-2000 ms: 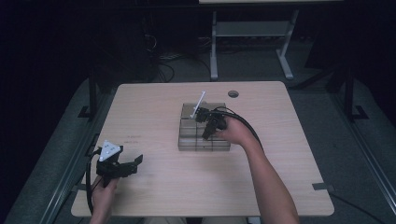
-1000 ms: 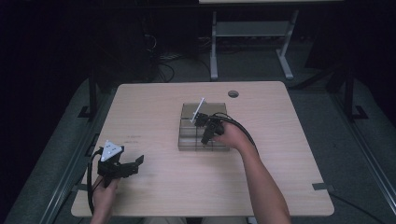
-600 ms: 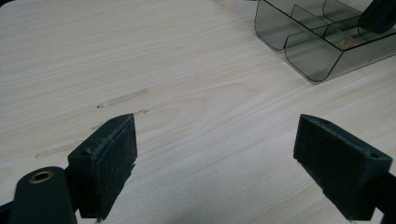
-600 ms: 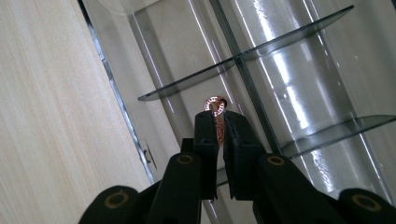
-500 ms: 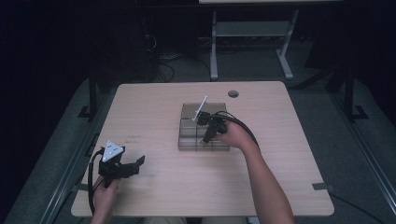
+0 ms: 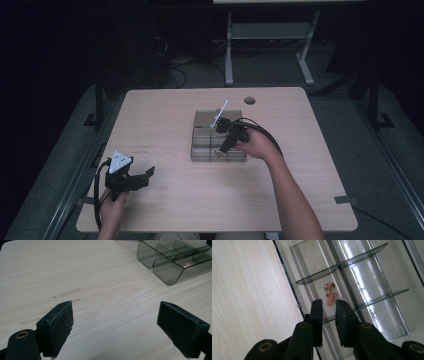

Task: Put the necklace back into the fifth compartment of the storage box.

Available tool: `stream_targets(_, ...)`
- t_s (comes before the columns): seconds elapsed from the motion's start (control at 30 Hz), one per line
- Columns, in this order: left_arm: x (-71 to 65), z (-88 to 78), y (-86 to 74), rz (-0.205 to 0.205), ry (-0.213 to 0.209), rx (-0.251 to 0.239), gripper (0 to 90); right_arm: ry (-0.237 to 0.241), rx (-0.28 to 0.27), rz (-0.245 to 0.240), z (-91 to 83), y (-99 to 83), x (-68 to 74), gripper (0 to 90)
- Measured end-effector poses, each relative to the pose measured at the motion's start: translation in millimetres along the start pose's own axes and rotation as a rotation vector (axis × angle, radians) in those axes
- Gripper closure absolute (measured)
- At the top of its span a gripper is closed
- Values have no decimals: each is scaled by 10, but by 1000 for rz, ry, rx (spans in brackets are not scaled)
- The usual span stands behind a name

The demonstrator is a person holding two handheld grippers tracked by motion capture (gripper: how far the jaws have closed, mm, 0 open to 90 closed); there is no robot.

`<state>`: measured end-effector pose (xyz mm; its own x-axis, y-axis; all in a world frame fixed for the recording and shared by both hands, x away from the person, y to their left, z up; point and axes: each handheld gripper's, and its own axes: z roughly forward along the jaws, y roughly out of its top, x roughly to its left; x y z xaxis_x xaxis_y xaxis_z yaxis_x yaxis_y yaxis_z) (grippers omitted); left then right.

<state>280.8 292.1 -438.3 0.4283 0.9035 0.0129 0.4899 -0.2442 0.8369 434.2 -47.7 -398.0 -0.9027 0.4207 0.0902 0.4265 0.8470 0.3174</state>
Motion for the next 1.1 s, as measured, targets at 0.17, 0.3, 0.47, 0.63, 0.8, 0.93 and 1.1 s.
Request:
stream_targets(0.17,8,-15,-6,-9,3,-6,131,-22,-9,8,-53,-59,17,710)
stream_targets(0.3,7,-14,-6,-10,1,-6,131,-22,-14,13,-97,-106,26,698)
stream_targets(0.47,1,-6,-7,-7,2,-3,131,-21,-26,23,-142,-166,22,693)
stream_targets(0.63,3,-5,-7,-6,3,-1,131,-24,-35,27,-177,-202,20,682)
stream_targets(0.8,1,-9,-8,-6,4,2,131,-26,-43,26,-178,-240,38,671)
stream_targets(0.93,-4,-8,-7,-7,5,-3,131,-26,-40,30,-190,-277,55,653)
stream_targets(1.1,-5,-13,-6,-3,6,-1,131,-27,-59,33,-220,-322,71,628)
